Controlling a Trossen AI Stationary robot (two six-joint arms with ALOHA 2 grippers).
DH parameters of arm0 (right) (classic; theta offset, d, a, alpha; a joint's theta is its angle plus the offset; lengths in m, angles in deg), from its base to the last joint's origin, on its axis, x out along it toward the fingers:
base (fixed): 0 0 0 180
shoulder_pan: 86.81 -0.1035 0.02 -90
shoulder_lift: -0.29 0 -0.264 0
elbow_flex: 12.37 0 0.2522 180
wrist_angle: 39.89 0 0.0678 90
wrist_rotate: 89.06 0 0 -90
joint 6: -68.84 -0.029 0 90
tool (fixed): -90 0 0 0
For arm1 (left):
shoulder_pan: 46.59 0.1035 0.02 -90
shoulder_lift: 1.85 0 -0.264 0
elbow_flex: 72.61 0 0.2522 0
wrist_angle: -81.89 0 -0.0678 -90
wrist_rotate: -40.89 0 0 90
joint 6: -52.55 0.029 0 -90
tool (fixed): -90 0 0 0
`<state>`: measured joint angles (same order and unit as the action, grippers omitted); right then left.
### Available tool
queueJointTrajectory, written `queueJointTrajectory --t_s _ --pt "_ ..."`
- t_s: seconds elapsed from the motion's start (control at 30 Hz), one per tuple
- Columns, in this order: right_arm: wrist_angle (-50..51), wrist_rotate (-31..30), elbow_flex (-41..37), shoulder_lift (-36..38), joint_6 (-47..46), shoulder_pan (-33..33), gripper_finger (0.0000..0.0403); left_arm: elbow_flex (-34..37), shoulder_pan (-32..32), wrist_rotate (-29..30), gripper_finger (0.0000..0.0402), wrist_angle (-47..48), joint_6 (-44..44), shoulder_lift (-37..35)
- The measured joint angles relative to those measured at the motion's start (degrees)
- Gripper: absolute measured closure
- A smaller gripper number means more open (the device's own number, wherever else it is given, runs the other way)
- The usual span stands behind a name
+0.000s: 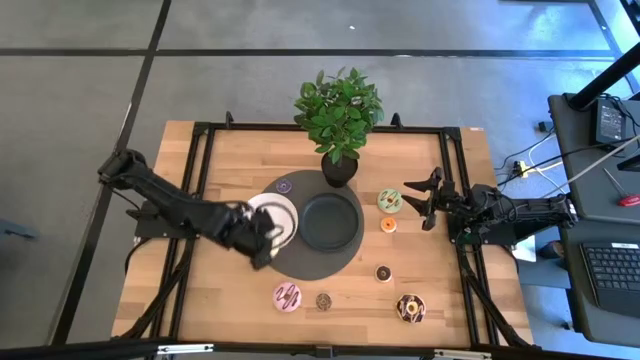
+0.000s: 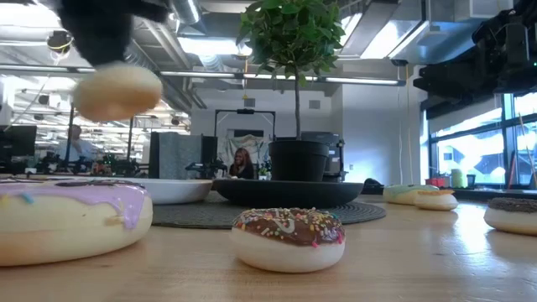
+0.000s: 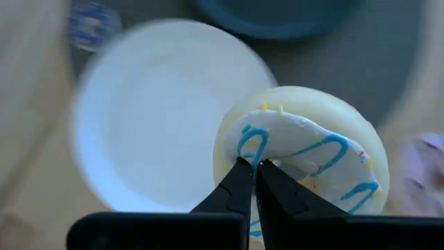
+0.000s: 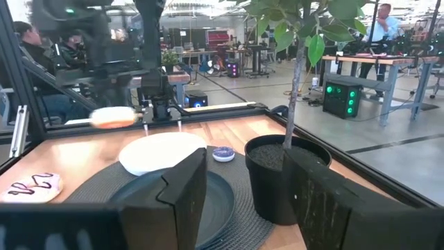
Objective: Pick & Place donuts
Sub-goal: Put the large white donut on the white plate
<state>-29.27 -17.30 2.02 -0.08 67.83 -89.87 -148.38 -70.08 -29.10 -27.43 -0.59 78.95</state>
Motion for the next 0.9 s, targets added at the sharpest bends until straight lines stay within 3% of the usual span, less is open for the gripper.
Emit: queueJointTrajectory --t_s 0.3,0.47,0.9 --pt "-0.01 -0.13 0.00 -0.01 0.02 0.00 0.0214 0.04 16.22 -0.02 0.0397 4.52 7.77 5.02" --pt "-0.01 -0.10 0.00 0.01 -0.05 -0.01 0.0214 0.04 23.19 -4.74 0.0397 4.59 11.89 9.55" --pt "-0.01 -0.02 0.01 0.01 0.00 0.00 0.0214 0.08 28.27 -6.30 0.0394 4.80 13.95 18.14"
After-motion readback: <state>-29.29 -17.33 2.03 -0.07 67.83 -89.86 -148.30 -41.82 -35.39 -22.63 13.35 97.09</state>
